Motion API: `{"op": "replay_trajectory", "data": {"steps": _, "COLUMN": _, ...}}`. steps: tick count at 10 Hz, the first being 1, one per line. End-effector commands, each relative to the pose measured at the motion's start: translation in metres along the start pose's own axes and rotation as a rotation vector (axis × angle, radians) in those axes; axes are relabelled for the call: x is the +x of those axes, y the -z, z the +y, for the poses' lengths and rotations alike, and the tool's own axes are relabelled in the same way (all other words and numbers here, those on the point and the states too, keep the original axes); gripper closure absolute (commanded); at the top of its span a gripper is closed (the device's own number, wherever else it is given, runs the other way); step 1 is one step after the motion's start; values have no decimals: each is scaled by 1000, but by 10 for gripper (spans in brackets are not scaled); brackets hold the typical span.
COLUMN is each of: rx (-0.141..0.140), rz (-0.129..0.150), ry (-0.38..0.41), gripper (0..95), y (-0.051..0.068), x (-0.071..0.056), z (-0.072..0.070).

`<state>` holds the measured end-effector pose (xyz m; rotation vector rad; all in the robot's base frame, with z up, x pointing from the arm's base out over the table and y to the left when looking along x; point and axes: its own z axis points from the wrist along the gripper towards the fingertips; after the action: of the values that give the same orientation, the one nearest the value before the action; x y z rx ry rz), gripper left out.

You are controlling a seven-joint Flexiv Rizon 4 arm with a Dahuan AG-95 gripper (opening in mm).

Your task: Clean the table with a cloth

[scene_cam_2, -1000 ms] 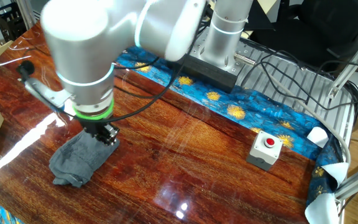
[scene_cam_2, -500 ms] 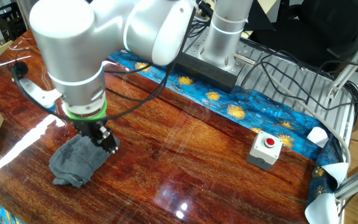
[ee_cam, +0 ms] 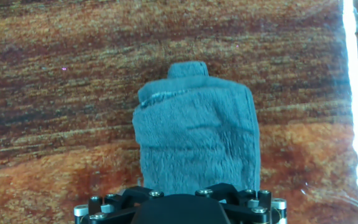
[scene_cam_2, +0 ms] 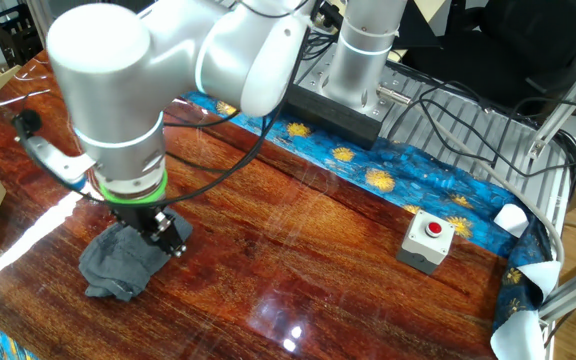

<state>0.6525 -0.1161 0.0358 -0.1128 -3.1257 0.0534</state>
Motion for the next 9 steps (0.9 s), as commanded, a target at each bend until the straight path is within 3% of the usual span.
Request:
{"op": "replay_trajectory", "data": {"steps": 1, "rx": 0, "rz": -3, "ry": 4, "gripper": 0, "y": -2, "x": -3, "z": 0}}
{"op": "replay_trajectory", "data": {"steps": 6, "rx": -6, "rz": -14, "ry": 5, "gripper": 0, "y": -12, "x": -8, "z": 1}}
{"op": "replay_trajectory", "data": {"steps": 9, "rx": -7, "rz": -31, "ry": 26, "gripper": 570, "y": -14, "x": -9, "z": 1}}
